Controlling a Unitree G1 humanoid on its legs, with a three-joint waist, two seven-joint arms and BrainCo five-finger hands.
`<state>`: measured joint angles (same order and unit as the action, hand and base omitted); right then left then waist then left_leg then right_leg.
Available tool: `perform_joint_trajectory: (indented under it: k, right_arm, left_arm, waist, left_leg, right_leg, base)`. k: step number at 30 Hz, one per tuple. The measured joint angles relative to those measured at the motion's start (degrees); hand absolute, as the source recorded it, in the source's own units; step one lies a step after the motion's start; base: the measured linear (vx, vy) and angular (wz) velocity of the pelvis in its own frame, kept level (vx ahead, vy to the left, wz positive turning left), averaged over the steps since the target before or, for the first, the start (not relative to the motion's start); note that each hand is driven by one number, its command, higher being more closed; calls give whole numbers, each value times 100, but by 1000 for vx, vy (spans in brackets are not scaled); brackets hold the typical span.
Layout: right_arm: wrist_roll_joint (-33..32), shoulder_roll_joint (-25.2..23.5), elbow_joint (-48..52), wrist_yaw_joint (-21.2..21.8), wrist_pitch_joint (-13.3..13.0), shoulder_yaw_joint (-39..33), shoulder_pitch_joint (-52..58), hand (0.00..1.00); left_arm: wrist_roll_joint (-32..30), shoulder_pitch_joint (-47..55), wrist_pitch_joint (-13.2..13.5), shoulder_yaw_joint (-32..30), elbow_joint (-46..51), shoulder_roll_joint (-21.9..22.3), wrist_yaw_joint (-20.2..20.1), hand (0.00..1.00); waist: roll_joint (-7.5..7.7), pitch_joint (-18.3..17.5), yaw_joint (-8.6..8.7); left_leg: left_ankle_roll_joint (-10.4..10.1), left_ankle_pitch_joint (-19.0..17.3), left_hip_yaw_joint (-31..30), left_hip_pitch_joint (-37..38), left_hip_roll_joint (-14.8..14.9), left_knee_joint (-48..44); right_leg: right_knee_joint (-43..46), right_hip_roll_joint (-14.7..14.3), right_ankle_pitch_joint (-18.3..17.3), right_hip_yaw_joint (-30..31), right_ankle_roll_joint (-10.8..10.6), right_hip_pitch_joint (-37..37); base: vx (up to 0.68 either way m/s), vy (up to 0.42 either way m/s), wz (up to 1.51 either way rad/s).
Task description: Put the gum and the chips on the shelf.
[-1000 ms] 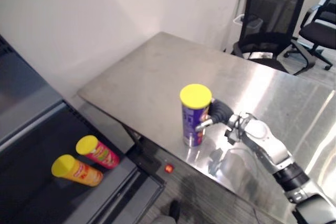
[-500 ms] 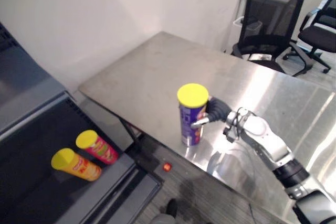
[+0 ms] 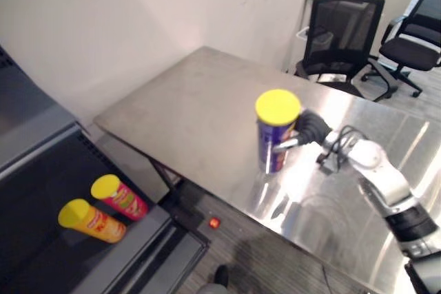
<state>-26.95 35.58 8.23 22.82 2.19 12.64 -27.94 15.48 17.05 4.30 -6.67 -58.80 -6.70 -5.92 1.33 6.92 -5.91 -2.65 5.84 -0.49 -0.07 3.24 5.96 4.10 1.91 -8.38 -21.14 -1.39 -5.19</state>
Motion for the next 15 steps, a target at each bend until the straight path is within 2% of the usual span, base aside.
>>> perform_joint_trajectory:
  k: [3,6,7,9,12,15]
  right_arm:
    - [10,-89,492,-302,-243,-930,63,100]
    - [79,-581,1268,-732,-655,-1786,707,100]
    - [138,-680,1436,-758,-701,-1899,864,100]
    - [229,-946,1894,-748,-882,-2023,1478,100]
    - [191,-1240,2289,-607,-867,-1998,2514,100]
    - [180,-1568,2492,-235,-725,-1866,3501,100]
  left_arm:
    - [-4,18,-2,-13,-72,0,4,0]
    - [-7,19,0,-114,-262,23,78,0]
    - [-8,17,-2,-157,-280,39,93,0]
    - [-44,64,1,-258,-290,63,119,0]
    - [-63,47,6,-519,-290,149,120,0]
    - [-107,0,12,-690,-287,238,113,0]
  waist:
    - [-6,-82,85]
    - [-6,-339,136]
    - [-12,-383,150]
    - [-44,-480,286]
    - [-62,-548,352]
    - [-70,-559,417]
  left_leg:
    - [3,-10,129,38,11,0]
    - [4,-51,276,57,38,-1]
    - [5,-56,295,63,40,0]
    - [5,-81,345,112,48,0]
    - [9,-98,455,194,52,0]
    - [8,-108,472,241,45,-1]
  right_leg:
    - [5,-2,17,116,19,15]
    - [16,-12,24,281,15,78]
    - [17,-12,27,303,16,82]
    - [17,-17,33,384,23,54]
    - [7,-21,28,457,16,14]
    - [5,-8,7,494,-24,-8]
  base:
    - [8,8,-17]
    - [6,2,-26]
    - [4,0,-24]
    - [-13,3,-20]
    - [-19,10,-16]
    - [-19,14,-7]
